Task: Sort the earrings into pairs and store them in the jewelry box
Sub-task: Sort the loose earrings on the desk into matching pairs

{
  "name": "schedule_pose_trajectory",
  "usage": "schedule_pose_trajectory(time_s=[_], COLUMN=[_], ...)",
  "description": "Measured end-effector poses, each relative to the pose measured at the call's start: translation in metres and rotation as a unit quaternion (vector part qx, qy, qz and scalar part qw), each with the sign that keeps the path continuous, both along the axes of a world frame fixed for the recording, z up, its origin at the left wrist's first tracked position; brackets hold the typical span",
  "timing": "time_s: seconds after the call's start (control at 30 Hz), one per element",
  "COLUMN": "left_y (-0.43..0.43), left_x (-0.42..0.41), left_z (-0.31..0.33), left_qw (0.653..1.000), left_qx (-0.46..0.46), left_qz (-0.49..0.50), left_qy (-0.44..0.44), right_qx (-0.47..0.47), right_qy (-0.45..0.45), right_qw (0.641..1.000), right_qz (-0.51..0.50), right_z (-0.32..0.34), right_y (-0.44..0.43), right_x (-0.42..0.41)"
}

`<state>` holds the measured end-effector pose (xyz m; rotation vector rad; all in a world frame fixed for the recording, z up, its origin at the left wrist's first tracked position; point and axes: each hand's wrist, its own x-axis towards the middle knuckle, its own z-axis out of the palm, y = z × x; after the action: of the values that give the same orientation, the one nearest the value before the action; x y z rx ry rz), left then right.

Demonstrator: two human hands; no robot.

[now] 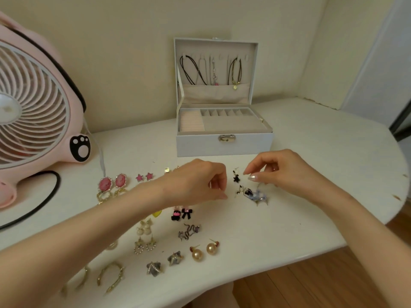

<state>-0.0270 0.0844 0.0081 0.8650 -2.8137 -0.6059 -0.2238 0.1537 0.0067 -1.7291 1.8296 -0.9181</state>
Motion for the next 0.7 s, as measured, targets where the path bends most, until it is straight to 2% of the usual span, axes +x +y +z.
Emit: schedule_pose_trajectory(time_s=[0.17,0.43,0.7], left_y=[-0.002,-0.011,-0.007], left_x=[-0.027,-0.041,-0.035], left_z=[-0.015,-0.021,-0.009], left_qw=[0.999,0.999,0.990], left_qx=[-0.027,-0.025,0.010], left_qz=[0.031,0.023,0.021], left_qy=[0.000,0.003,0.137], right_qx=[0.050,0.046,-0.001], right_qy=[0.051,0.111,-0.062], right_qw=[0.997,0.993,0.998], right_qz=[0.015,0.007,0.015], right_z=[-0.006,-0.012,-0.002], right_y=[0.000,-0.006,-0.013], right_x=[-0.002,0.003,0.012])
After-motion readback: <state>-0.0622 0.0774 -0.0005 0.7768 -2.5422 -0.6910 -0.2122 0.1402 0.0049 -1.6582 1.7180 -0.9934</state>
